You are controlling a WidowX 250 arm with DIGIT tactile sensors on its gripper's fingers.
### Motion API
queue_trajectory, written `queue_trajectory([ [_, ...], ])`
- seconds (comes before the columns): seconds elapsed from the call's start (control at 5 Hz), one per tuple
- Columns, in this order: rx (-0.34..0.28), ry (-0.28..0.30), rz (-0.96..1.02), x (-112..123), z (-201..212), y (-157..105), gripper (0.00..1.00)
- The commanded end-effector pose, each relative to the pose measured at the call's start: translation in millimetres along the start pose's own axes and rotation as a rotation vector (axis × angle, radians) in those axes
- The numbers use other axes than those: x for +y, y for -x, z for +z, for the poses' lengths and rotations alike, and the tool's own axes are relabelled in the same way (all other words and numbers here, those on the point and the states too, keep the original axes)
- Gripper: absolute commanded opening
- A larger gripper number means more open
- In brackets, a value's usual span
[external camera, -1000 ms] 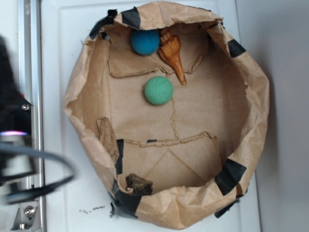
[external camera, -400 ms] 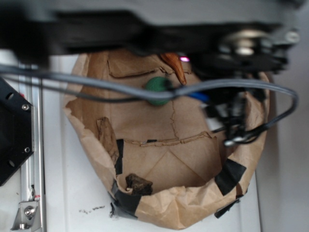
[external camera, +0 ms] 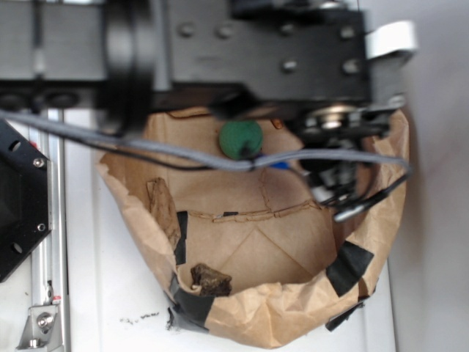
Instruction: Grab the green ball.
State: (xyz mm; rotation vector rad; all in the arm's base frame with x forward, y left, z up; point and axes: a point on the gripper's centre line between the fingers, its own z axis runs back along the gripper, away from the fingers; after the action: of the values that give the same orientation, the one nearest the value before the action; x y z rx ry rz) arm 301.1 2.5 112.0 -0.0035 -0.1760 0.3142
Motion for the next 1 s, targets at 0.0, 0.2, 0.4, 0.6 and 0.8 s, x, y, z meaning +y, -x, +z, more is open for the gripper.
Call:
queue_trajectory([
  [0.0, -0.070, 0.023, -0.002, 3, 22, -9, 1.00],
  [0.2, -0.070, 0.023, -0.002, 3, 22, -9, 1.00],
  [0.4, -0.070, 0.023, -0.002, 3, 22, -9, 1.00],
  [0.6, -0.033, 0.041, 0.011, 10, 6, 4, 1.00],
  [0.8, 0.071, 0.049, 0.059, 13, -13, 27, 1.00],
])
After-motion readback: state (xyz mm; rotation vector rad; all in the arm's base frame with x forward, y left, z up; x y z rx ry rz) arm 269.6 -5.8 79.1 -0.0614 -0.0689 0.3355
